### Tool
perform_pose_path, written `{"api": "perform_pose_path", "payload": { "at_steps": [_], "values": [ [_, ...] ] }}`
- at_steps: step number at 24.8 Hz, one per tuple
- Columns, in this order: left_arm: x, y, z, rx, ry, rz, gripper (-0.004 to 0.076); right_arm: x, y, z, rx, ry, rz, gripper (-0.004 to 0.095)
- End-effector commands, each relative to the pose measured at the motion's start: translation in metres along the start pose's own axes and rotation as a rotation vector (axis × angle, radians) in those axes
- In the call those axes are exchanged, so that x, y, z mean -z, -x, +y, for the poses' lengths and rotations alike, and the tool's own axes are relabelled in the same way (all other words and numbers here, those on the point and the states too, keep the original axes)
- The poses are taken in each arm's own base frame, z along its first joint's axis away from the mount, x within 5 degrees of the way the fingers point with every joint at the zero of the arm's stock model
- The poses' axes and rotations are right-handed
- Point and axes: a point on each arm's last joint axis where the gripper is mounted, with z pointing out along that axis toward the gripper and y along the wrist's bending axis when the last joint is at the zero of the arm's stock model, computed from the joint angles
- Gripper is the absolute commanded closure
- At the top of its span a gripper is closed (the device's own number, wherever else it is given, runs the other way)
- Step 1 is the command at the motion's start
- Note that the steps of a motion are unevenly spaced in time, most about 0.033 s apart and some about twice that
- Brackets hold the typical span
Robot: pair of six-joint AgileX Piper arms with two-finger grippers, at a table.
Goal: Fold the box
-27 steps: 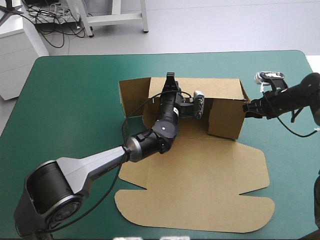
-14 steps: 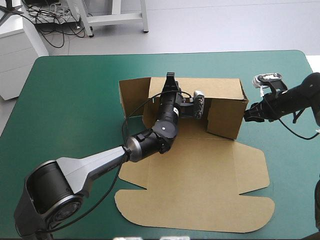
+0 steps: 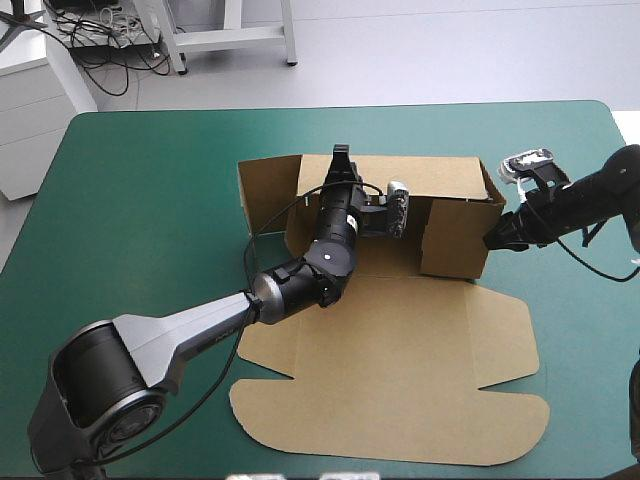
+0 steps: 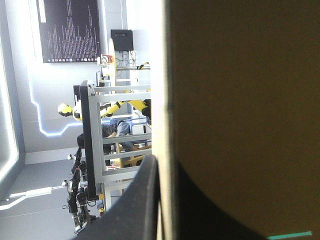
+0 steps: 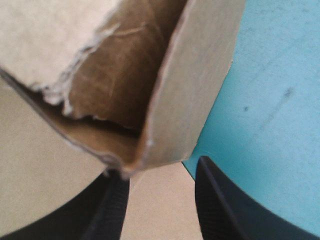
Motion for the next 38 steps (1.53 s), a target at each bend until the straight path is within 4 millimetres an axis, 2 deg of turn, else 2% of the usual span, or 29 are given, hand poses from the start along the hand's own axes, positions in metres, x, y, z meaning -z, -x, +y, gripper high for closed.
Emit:
{"api": "perform_pose_path", "payload": {
  "at_steps": [1, 9, 14, 16, 22, 30, 38],
  "values": [
    [0.014, 0.003, 0.024, 0.034, 0.062, -0.025, 0.0734, 0.018, 0.007, 0.009, 0.039, -0.016, -0.077, 0.0519],
    [0.014, 0.003, 0.024, 0.034, 0.062, -0.025, 0.0734, 0.01, 0.02, 0.01, 0.084, 0.067, -0.218, 0.0518],
    [0.014, 0.003, 0.024, 0.034, 0.062, -0.025, 0.0734, -0.019, 0.005, 0.001, -0.024, 0.041, -0.283, 0.0518],
    [0.014, 0.003, 0.024, 0.034, 0.062, -0.025, 0.0734, -0.023, 0.004, -0.001, -0.052, 0.025, -0.315, 0.0518],
    [0.014, 0.003, 0.024, 0.034, 0.062, -0.025, 0.0734, -0.02, 0.013, 0.002, -0.132, 0.086, -0.42, 0.0519],
    [0.014, 0.003, 0.024, 0.033, 0.064, -0.025, 0.0734, -0.019, 0.015, 0.004, -0.174, 0.114, -0.445, 0.0519],
    [0.014, 0.004, 0.024, 0.011, 0.064, -0.033, 0.0734, -0.013, 0.025, 0.008, 0.14, 0.09, -0.579, 0.0519]
  ]
}}
